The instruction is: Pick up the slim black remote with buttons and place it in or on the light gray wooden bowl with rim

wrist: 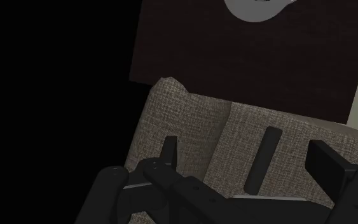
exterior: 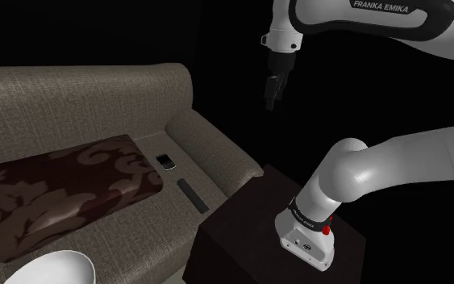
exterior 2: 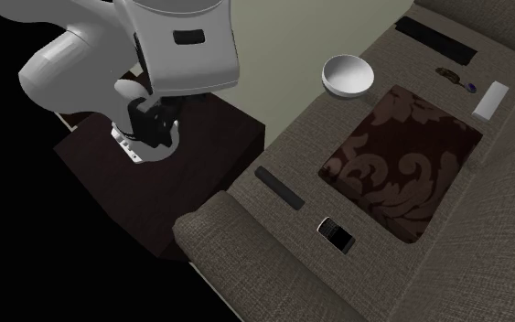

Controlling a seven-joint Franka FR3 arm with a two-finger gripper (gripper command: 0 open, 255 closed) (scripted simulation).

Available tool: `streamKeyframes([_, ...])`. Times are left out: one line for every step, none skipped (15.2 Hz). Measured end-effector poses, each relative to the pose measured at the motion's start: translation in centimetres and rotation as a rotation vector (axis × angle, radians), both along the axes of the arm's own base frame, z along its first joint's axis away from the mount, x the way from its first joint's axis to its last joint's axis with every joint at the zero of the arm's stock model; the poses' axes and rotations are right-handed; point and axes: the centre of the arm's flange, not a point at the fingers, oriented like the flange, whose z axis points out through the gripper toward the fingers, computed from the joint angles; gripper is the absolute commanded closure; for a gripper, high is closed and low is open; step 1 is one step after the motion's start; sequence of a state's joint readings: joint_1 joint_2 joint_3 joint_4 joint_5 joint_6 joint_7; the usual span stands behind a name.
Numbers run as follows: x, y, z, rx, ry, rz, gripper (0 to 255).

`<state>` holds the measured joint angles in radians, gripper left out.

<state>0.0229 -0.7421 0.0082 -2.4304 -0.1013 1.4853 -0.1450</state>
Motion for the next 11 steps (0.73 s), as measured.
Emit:
streamKeyframes([0.0,0.0,0.0,0.0,0.0,0.0,0])
streamKeyframes([0.1,0.2,-0.6,0.001,0.0,-0.004,0])
streamKeyframes([0.4,0.5,-1.4,0.004,0.001,-0.011,0])
streamKeyframes([0.6,0.8,-2.4,0.006,0.001,-0.018,0])
streamKeyframes([1.0,0.8,-3.7,0.009,0.002,-0.027,0])
streamKeyframes([1.3,1.4,-5.0,0.012,0.002,-0.035,0])
streamKeyframes([1.5,1.8,-6.1,0.015,0.002,-0.044,0])
streamKeyframes([1.7,1.9,-7.3,0.018,0.003,-0.053,0])
streamKeyframes([2.2,2.3,-8.7,0.021,0.003,-0.062,0])
streamKeyframes([2.4,2.8,-9.7,0.024,0.003,-0.07,0])
streamKeyframes([2.7,3.1,-11.1,0.027,0.004,-0.079,0])
